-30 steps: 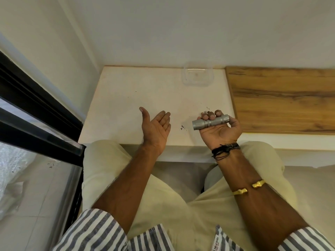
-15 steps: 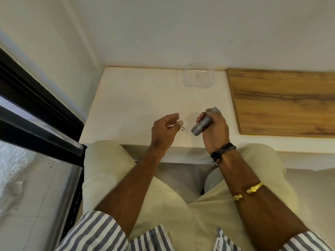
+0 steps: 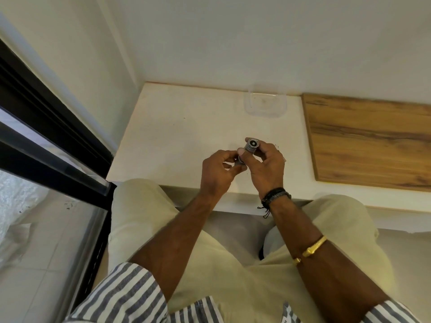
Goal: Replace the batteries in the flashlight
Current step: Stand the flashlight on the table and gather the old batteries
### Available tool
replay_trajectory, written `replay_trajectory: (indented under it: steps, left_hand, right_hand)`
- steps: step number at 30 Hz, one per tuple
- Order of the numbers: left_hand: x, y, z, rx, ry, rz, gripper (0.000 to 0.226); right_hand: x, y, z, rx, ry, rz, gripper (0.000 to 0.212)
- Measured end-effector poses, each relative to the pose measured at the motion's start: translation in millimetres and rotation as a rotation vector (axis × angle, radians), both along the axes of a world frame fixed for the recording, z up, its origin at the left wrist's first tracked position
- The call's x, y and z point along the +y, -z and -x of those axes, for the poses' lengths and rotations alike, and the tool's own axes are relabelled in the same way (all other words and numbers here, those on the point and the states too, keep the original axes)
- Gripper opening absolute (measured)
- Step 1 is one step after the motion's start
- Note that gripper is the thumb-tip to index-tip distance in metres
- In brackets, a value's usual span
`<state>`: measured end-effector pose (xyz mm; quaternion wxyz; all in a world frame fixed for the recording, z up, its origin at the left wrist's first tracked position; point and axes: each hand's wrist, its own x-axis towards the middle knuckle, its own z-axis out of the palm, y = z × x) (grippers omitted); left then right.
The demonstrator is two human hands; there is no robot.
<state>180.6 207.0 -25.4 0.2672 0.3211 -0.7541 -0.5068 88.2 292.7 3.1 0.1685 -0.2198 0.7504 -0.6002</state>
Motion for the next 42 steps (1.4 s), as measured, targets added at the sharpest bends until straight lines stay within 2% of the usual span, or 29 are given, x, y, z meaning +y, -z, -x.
replay_trajectory:
  steps: [3,7,14,30,42]
  left_hand:
    - [-8,0,1,0.038,-0.021,0.024,0.023]
    - [-28,4,5,0.044,-0.023,0.032,0.026]
    - [-74,-1,27,0.058,-0.046,0.062,0.030]
    - [-195,12,118,-0.052,-0.001,0.198,0.027]
    - [-232,30,145,-0.101,0.014,0.204,0.025]
  right_hand:
    - [-9,-3,1,0.006,-0.013,-0.001,0.038]
    - [-21,-7,11,0.048,-0.081,-0.019,0.043]
    - [-55,-12,38,0.099,-0.105,-0.003,0.036]
    - [-174,3,121,0.197,-0.103,-0.029,0.035]
    - [-211,25,150,0.221,-0.121,-0.058,0.033]
